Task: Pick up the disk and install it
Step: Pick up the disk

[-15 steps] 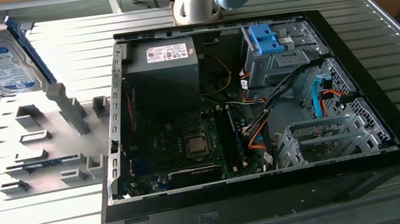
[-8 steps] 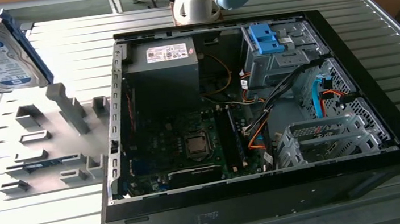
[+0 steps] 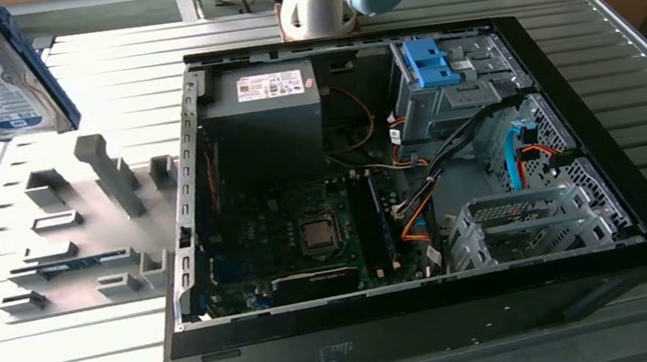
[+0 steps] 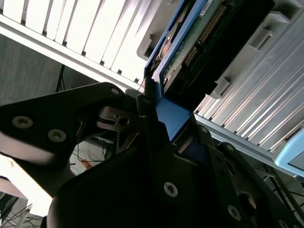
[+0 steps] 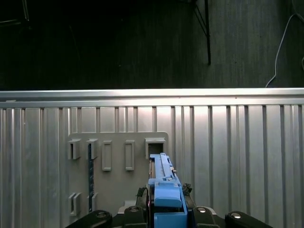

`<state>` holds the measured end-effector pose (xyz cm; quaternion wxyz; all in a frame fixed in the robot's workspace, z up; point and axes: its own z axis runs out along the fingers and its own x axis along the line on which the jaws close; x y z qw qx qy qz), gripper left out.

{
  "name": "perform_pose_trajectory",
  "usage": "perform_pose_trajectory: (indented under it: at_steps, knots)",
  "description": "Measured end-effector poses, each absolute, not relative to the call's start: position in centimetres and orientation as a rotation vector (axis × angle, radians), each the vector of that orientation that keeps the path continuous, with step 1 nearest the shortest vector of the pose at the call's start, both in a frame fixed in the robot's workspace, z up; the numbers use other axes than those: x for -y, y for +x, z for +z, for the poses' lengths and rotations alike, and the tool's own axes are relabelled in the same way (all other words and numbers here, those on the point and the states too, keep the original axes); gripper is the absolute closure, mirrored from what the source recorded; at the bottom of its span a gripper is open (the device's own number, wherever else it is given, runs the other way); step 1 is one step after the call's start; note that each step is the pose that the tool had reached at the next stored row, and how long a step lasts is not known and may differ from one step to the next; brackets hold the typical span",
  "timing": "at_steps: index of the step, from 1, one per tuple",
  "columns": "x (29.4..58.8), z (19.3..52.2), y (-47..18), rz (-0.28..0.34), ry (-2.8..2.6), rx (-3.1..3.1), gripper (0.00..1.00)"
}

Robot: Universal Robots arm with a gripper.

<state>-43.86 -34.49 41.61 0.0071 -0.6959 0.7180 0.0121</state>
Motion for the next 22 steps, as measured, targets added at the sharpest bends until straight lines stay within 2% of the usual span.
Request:
perform_pose_trajectory:
  at_steps: [22]
  knots:
    - [34.5, 45.2, -43.9, 0.038, -2.205, -2.218, 0.63]
